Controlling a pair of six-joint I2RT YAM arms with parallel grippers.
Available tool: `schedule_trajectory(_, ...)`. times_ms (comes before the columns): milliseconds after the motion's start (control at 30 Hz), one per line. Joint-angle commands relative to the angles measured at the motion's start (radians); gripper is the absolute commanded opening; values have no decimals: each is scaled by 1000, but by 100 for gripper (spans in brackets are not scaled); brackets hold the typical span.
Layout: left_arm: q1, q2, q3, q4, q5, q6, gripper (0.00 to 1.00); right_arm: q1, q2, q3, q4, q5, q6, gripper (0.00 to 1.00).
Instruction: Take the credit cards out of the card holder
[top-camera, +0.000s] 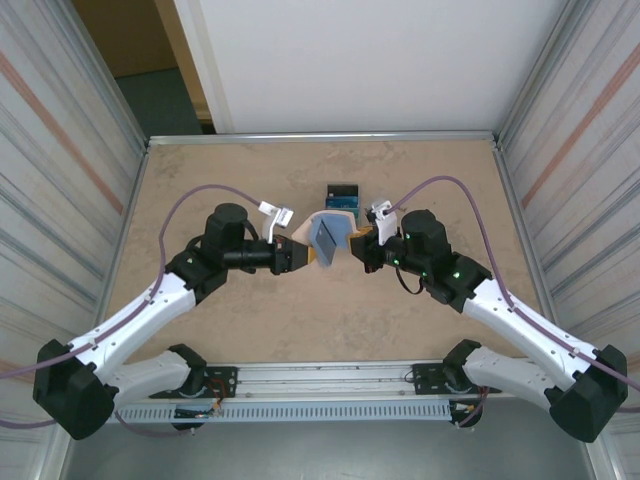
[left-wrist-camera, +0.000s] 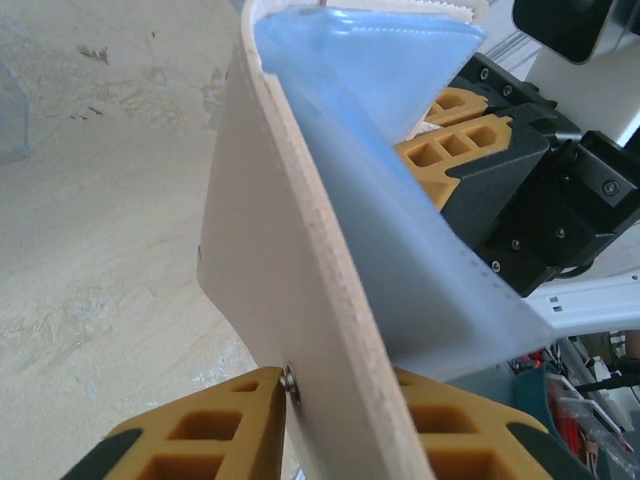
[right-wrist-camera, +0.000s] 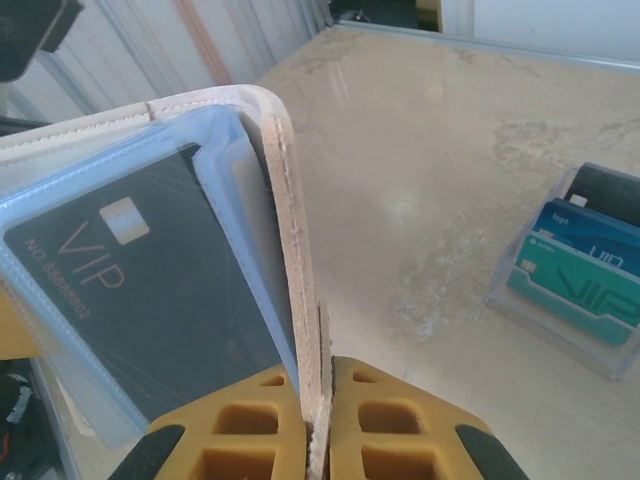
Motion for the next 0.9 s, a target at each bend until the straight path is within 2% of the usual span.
schedule_trajectory(0,7,-30,-27,71,26,15,31,7,-27,30,2,38,65,0)
schedule_trajectory(267,7,-42,-71,170,43,32,65,8,-23,49,-8,29,164,0)
schedule_trajectory(533,2,-44,-65,168,-13,108,68,13,-18,70,-13,10,242,0)
schedule_trajectory(733,-18,-41,-62,200,-99,160,68,13,1,124,-86,43,307,0)
schedule_trajectory(867,-31,-23,-56,232,-116,179,67,12,6,125,-83,26,323,0)
